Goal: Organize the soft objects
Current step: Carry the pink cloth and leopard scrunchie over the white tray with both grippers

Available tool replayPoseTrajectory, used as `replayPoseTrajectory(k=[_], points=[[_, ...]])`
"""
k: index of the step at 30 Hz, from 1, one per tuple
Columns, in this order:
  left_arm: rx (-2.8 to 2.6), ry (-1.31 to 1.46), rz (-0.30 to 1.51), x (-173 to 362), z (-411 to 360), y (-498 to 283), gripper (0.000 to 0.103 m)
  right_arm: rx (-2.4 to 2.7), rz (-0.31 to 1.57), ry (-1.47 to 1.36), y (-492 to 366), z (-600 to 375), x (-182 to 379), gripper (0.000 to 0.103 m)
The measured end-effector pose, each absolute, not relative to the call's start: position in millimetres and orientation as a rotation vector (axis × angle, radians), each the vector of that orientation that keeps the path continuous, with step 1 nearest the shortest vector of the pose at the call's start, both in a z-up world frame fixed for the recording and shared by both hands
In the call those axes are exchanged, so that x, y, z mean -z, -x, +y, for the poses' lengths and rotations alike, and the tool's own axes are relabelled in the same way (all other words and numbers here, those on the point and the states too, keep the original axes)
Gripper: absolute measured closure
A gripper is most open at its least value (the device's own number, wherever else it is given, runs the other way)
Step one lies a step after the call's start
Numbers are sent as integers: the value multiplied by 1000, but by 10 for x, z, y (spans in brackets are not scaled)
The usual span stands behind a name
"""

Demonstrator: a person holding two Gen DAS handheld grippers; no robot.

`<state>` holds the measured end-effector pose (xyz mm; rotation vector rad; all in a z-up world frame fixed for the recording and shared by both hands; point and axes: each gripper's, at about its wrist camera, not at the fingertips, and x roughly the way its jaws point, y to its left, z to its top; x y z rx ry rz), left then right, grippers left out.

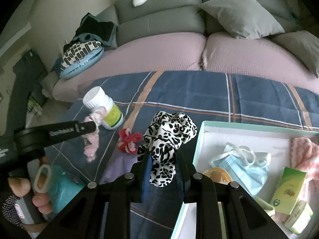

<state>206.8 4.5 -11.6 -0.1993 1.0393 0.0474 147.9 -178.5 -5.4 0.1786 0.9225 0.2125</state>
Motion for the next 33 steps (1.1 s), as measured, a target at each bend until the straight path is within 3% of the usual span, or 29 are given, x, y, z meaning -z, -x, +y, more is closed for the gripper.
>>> replayPoseTrajectory(k=[15, 33], points=[[31, 179, 920, -349, -98, -1836, 82, -183, 878, -208, -1348, -1980, -124, 79], [205, 88, 912, -439, -860, -1735, 82, 68, 783, -313, -1049, -2992, -439, 79]])
